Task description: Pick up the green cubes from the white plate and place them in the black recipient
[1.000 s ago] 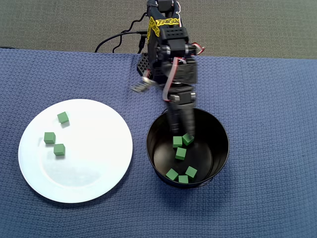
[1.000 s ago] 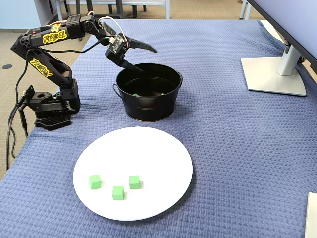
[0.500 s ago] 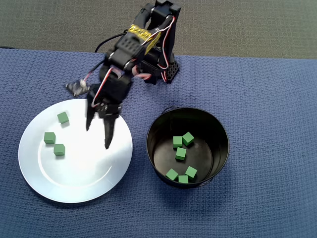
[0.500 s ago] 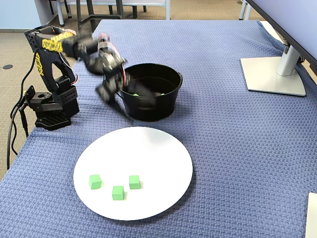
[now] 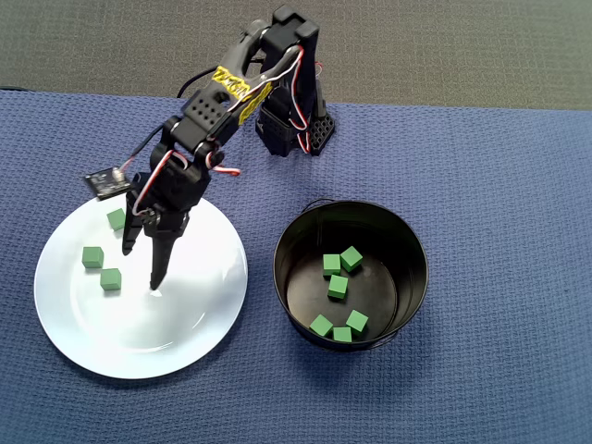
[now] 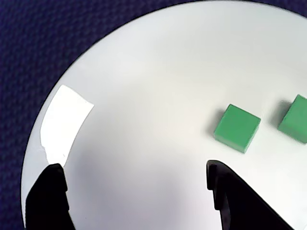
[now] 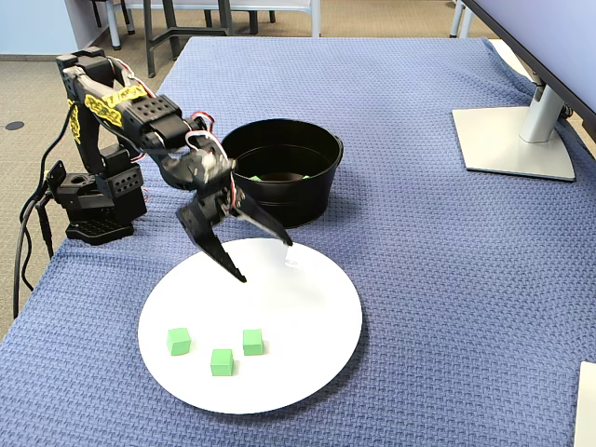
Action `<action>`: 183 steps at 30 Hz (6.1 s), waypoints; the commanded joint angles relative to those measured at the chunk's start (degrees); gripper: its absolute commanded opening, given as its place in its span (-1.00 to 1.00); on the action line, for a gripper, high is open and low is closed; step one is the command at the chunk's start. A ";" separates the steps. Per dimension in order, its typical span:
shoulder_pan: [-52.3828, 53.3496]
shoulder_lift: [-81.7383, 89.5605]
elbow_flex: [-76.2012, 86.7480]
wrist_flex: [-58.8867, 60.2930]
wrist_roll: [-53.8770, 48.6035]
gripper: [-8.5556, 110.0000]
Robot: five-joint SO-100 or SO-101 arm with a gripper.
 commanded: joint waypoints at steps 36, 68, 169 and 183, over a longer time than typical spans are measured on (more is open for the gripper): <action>7.47 -24.61 -28.12 10.63 24.52 -0.52; 4.92 -29.18 -23.55 0.62 21.80 -0.56; -42.45 39.02 7.73 22.94 54.05 -0.38; 1.67 15.12 9.40 -4.22 6.33 -0.38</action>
